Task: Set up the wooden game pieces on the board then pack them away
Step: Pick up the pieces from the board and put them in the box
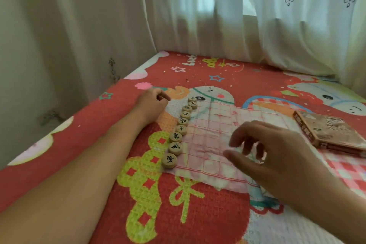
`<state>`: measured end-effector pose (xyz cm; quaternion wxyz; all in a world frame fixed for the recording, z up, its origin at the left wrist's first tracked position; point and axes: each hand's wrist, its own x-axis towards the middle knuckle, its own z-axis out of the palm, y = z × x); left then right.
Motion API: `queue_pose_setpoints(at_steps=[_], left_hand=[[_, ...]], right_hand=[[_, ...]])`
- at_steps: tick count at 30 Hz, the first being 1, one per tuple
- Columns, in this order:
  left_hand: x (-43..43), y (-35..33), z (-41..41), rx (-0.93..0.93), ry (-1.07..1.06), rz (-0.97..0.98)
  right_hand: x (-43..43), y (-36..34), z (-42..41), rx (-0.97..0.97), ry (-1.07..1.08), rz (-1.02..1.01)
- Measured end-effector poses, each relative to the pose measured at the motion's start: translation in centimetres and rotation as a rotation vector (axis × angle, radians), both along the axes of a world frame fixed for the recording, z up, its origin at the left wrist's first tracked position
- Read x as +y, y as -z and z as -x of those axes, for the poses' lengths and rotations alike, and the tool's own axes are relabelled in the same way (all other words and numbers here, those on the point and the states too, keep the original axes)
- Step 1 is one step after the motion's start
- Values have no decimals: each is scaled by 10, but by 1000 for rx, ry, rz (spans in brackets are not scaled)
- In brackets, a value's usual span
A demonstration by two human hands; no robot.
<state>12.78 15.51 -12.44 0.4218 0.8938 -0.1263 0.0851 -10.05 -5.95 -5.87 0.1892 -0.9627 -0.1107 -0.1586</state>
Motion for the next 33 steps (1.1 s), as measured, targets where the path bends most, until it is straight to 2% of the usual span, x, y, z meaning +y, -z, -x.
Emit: queue_pose_setpoints(at_steps=[3,6,11,15,20,23,27,31,33], left_hand=[[5,-2,2,15,-1,21],[7,-3,5,7,-10,27],[5,-3,5,3,-8,19],[5,-1,3,-14,-20,6],[5,1,3,-31,-21,11],[6,0,2,-35,-32,12],[7,1,3,-29,-26,9],[7,1,2,-35,-27,18],[7,1,2,-33,-31,10]], right_hand=[[74,13,-10,53,-67,73],[106,29,-27,44,-7,55],[105,44,-37,46,82,-2],[100,40,-44,-85,134,-85],[109,47,-54,-10,127,-15],[106,41,-67,-126,157,-105],[112,49,-81,-39,185,24],[100,37,-89,-149,199,-133],[94,34,-96,-139,218,-124]])
